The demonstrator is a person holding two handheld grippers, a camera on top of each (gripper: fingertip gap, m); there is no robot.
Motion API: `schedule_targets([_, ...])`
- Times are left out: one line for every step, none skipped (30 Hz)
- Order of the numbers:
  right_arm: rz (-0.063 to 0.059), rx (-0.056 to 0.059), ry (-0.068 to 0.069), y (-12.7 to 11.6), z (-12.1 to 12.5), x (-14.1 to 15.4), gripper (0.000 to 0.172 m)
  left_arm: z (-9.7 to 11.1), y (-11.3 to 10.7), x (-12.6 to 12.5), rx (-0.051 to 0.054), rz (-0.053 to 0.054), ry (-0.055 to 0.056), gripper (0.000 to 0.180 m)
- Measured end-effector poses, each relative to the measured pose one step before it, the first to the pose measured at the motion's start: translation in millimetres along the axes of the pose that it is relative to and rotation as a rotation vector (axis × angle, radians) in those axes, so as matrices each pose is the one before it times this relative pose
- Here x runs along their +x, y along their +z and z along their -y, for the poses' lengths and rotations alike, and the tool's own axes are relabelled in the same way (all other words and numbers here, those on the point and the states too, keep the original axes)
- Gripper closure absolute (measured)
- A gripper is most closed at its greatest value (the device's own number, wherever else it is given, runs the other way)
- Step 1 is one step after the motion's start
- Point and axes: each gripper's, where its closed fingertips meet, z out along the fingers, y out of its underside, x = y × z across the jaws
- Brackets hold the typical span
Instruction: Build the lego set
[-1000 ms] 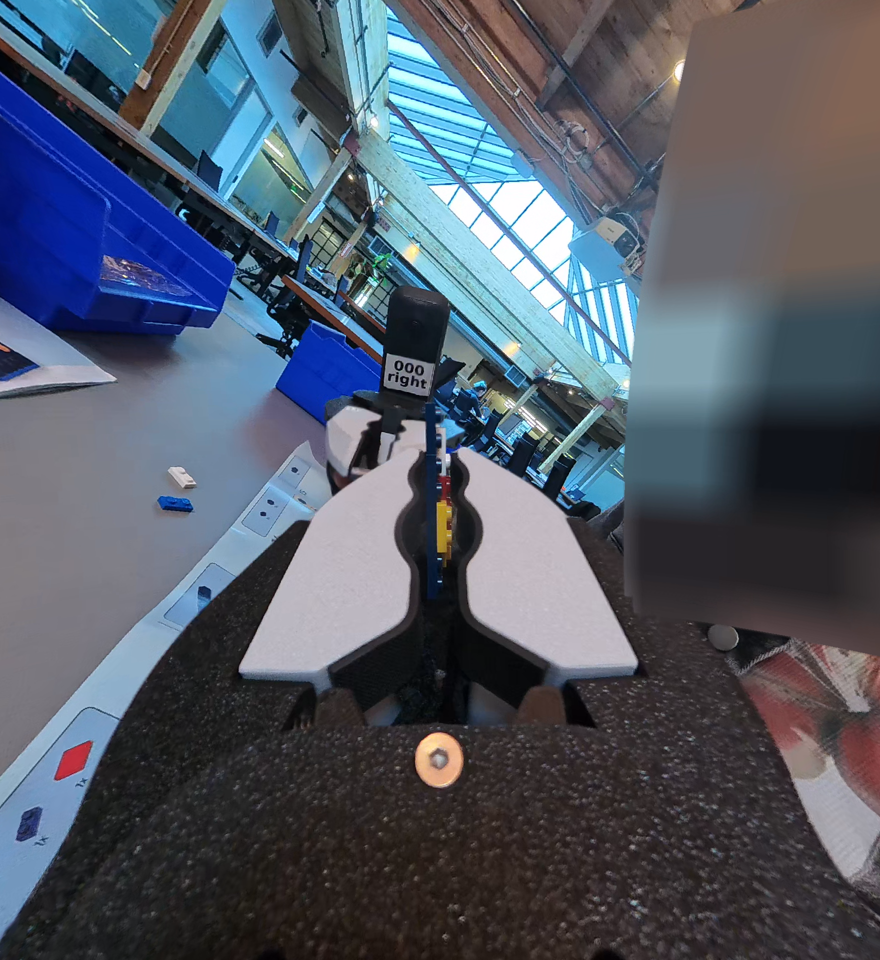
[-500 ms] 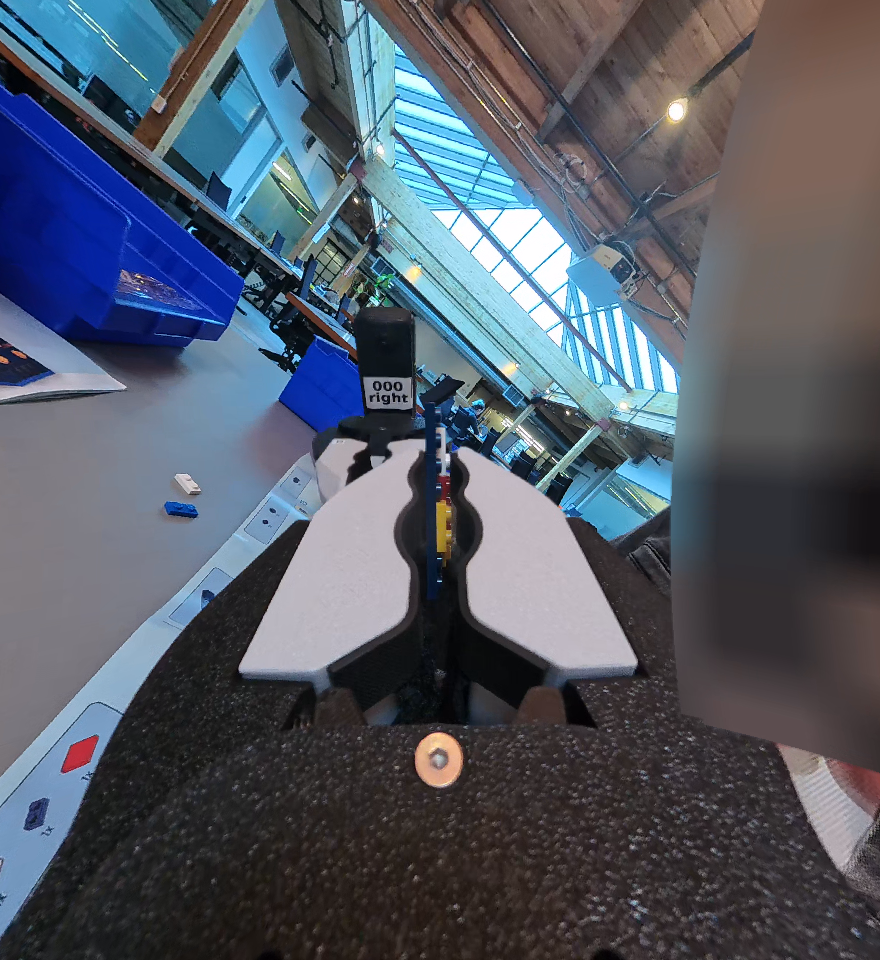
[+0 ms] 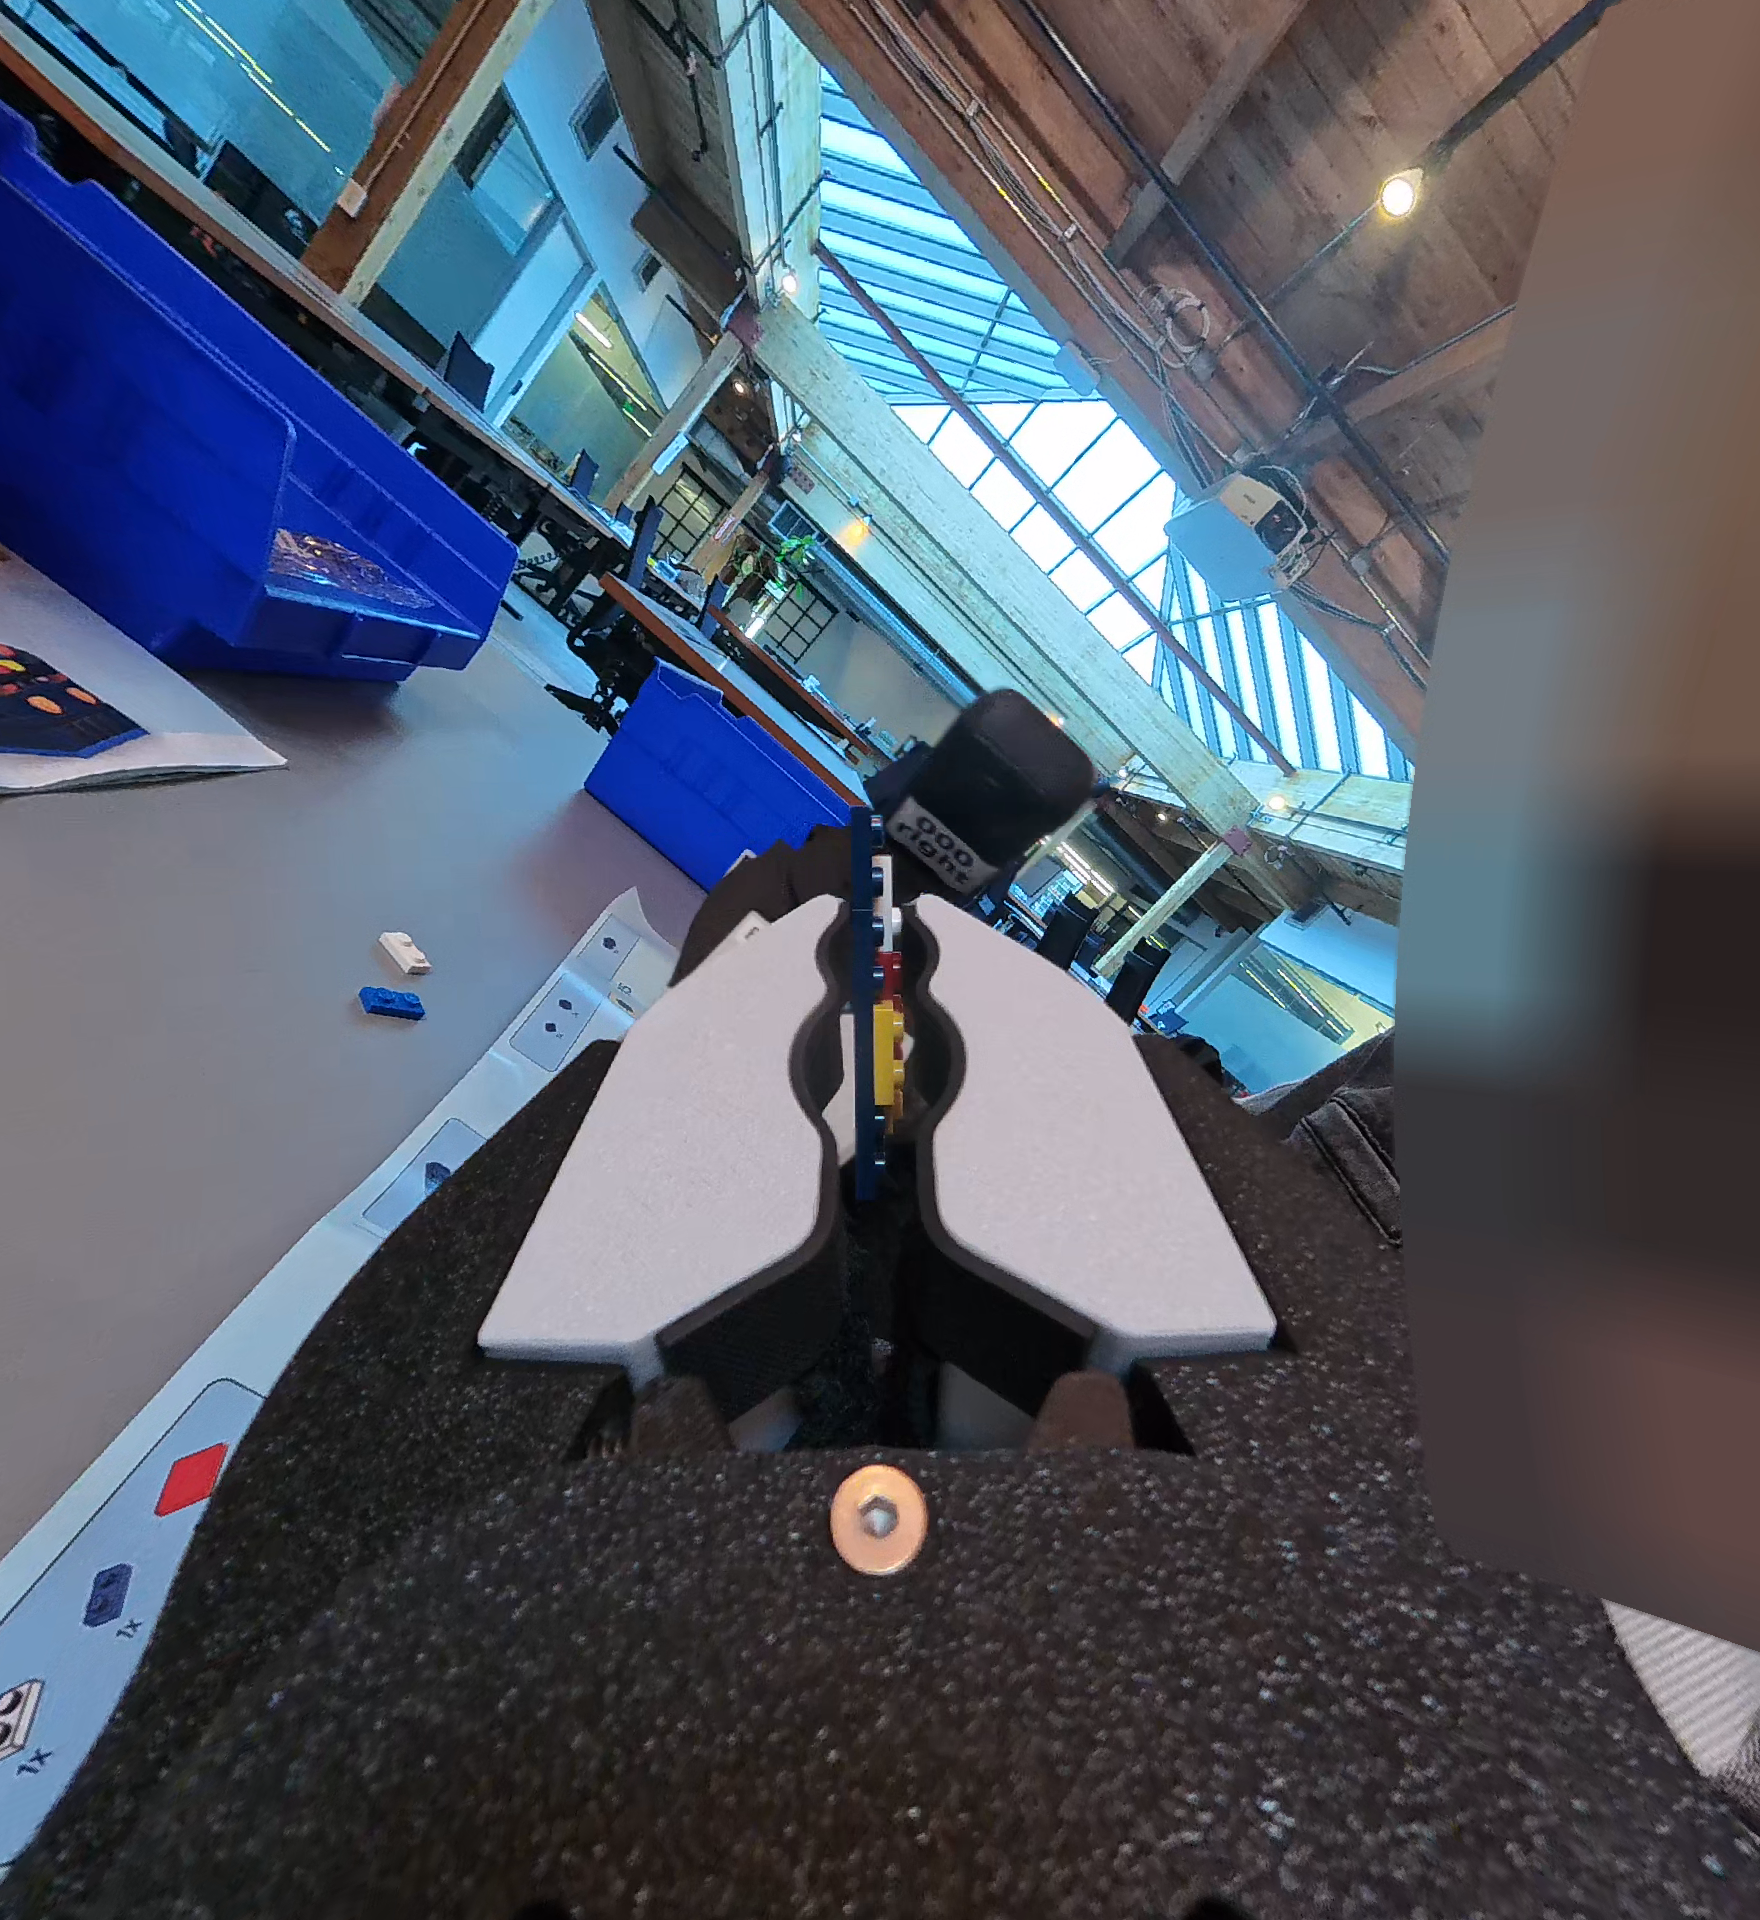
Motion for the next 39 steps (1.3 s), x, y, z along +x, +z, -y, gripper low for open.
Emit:
schedule_targets([-0.0102, -0.0008, -0.0399, -0.10, 1.54, -1.27, 0.147, -0.12, 0.01, -0.11, -0.0005, 0.0005, -0.0010, 0.173])
schedule_targets([-0.0118, 0.0072, -0.0269, -0.86, 2.37, -0.10, 0.147, -0.06, -0.02, -0.04, 0.0005, -0.0009, -0.0021, 0.173])
schedule_targets([-0.0138, 0.0057, -0.0152, -1.78, 1.66, 1.17, 0.147, -0.17, 0.05, -0.16, -0.0008, -0.0009, -0.0020, 0.173])
schedule_targets([-0.0087, 0.0004, -0.0083, -2.36, 0.36, 1.30, 0.147, -0.23, 0.02, -0.19, -0.0016, 0.0007, -0.0011, 0.173])
schedule_targets([0.0001, -0.0013, -0.0091, -2.63, -0.11, 0.39, 0.149, -0.08, -0.11, -0.37, 0.0000, 0.0018, -0.0005, 0.173])
schedule_targets([0.0148, 0.0020, -0.0171, -2.79, 0.43, -2.19, 0.154, 0.20, -0.13, -0.08, 0.0012, 0.0002, -0.0009, 0.173])
schedule_targets([0.0270, 0.0023, -0.0223, -2.14, 0.59, -4.56, 0.164, 0.15, -0.09, 0.14, 0.0007, -0.0013, -0.0018, 0.173])
schedule_targets([0.0176, -0.0033, -0.0148, -0.63, 0.21, -3.56, 0.172, 0.07, -0.05, -0.06, 0.0004, -0.0008, -0.0017, 0.173])
schedule_targets([0.0033, -0.0111, -0.0005, 1.25, -0.41, -1.44, 0.172, -0.25, 0.11, -0.22, -0.0008, 0.0005, -0.0007, 0.173])
schedule_targets([0.0086, -0.0169, 0.0076, 2.87, -0.93, -2.04, 0.172, -0.38, 0.09, -0.39, -0.0025, 0.0015, 0.0000, 0.173])
schedule_targets([0.0155, -0.0199, 0.0102, 3.43, -1.25, -3.07, 0.172, -0.34, 0.02, -0.73, -0.0023, 0.0023, -0.0006, 0.173])
schedule_targets([0.0101, -0.0249, 0.0133, 2.81, -1.62, -2.30, 0.171, -0.15, -0.24, -0.79, -0.0008, 0.0026, -0.0004, 0.173])
schedule_targets([0.0083, -0.0293, 0.0112, 1.73, -1.89, -2.00, 0.166, 0.12, -0.49, -0.86, 0.0003, 0.0038, 0.0004, 0.173])
schedule_targets([0.0001, -0.0252, 0.0027, 0.79, -1.09, -0.91, 0.164, 0.20, -0.51, -1.03, 0.0015, 0.0041, -0.0003, 0.173])
schedule_targets([-0.0164, -0.0153, -0.0069, 0.23, -0.32, 1.51, 0.164, 0.40, -0.35, -0.62, 0.0022, 0.0011, -0.0028, 0.173])
schedule_targets([-0.0207, -0.0126, -0.0142, 0.62, -0.79, 2.40, 0.163, 0.33, -0.23, 0.16, 0.0021, -0.0025, -0.0050, 0.173])
schedule_targets([-0.0177, -0.0151, -0.0142, 1.15, -1.80, 2.32, 0.162, -0.06, 0.16, 0.70, 0.0015, -0.0048, -0.0041, 0.173])
schedule_targets([-0.0111, -0.0101, -0.0058, 1.89, -1.57, 1.55, 0.160, -0.41, 0.57, 0.93, -0.0014, -0.0050, -0.0021, 0.173])
schedule_targets([-0.0002, -0.0051, 0.0058, 2.42, -0.85, -0.04, 0.157, -0.93, 0.70, 0.80, -0.0045, -0.0031, 0.0001, 0.173])
schedule_targets([0.0027, -0.0092, 0.0122, 2.60, -1.11, -0.27, 0.155, -0.94, 0.62, 0.58, -0.0050, -0.0013, 0.0017, 0.173])
schedule_targets([-0.0030, -0.0158, 0.0102, 2.20, -1.81, 0.48, 0.152, -0.75, 0.41, 0.32, -0.0039, -0.0009, 0.0013, 0.173])
schedule_targets([-0.0018, -0.0172, 0.0037, 1.75, -1.75, 0.04, 0.151, -0.37, 0.19, 0.15, -0.0022, -0.0002, -0.0002, 0.173])
schedule_targets([0.0022, -0.0162, -0.0016, 1.63, -1.36, -0.86, 0.151, 0.01, -0.08, 0.02, 0.0001, -0.0005, -0.0010, 0.173])
schedule_targets([-0.0022, -0.0094, -0.0057, 1.23, -0.18, -0.39, 0.151, 0.31, -0.16, -0.03, 0.0016, -0.0003, -0.0013, 0.173])
schedule_targets([-0.0096, -0.0018, -0.0119, 0.66, 0.89, 0.35, 0.152, 0.31, -0.23, -0.34, 0.0021, 0.0009, -0.0016, 0.173])
schedule_targets([-0.0114, -0.0023, -0.0174, 0.80, 0.75, 0.31, 0.155, 0.36, -0.28, -0.13, 0.0022, 0.0005, -0.0021, 0.173])
schedule_targets([-0.0097, -0.0011, -0.0162, 1.07, 0.87, 0.06, 0.159, 0.31, -0.02, 0.24, 0.0013, -0.0017, -0.0015, 0.173])
schedule_targets([-0.0079, -0.0002, -0.0078, 0.81, 0.65, 0.45, 0.161, -0.01, 0.00, 0.29, 0.0000, -0.0020, -0.0005, 0.173])
schedule_targets([0.0009, 0.0006, 0.0007, -0.10, 0.47, 0.10, 0.162, -0.25, 0.18, 0.07, -0.0013, -0.0005, -0.0003, 0.173])
schedule_targets([0.0056, 0.0098, 0.0063, -1.11, 0.94, 0.19, 0.164, -0.38, 0.14, 0.02, -0.0016, 0.0000, 0.0008, 0.173])
schedule_targets([0.0035, 0.0293, 0.0138, -2.53, 2.97, 0.92, 0.172, -0.38, 0.11, -0.21, -0.0023, 0.0010, 0.0009, 0.173])
schedule_targets([0.0126, 0.0404, 0.0257, -3.56, 4.10, 0.09, 0.172, -0.10, 0.01, -0.24, -0.0010, 0.0012, 0.0004, 0.173])
schedule_targets([0.0255, 0.0338, 0.0343, -4.14, 3.30, -1.28, 0.172, 0.35, -0.22, -0.37, 0.0019, 0.0012, -0.0007, 0.173])
schedule_targets([0.0158, 0.0184, 0.0324, -4.09, 1.10, 0.07, 0.172, 0.40, -0.26, -0.24, 0.0025, 0.0007, -0.0010, 0.173])
schedule_targets([-0.0054, -0.0008, 0.0235, -3.53, -1.81, 2.61, 0.172, 0.33, -0.33, -0.49, 0.0012, 0.0015, -0.0002, 0.173])
schedule_targets([-0.0169, -0.0162, 0.0129, -3.03, -3.82, 3.71, 0.172, 0.25, -0.24, -0.31, 0.0015, 0.0026, 0.0006, 0.173])
schedule_targets([-0.0216, -0.0129, 0.0080, -2.94, -2.86, 4.02, 0.172, 0.40, -0.08, -0.23, 0.0026, 0.0022, 0.0019, 0.173])
schedule_targets([-0.0237, 0.0043, 0.0157, -2.69, 0.13, 4.11, 0.172, 0.55, -0.08, 0.02, 0.0031, 0.0023, 0.0032, 0.173])
schedule_targets([-0.0093, 0.0140, 0.0228, -1.58, 2.63, 2.28, 0.172, 0.79, -0.33, -0.10, 0.0045, 0.0029, 0.0048, 0.173])
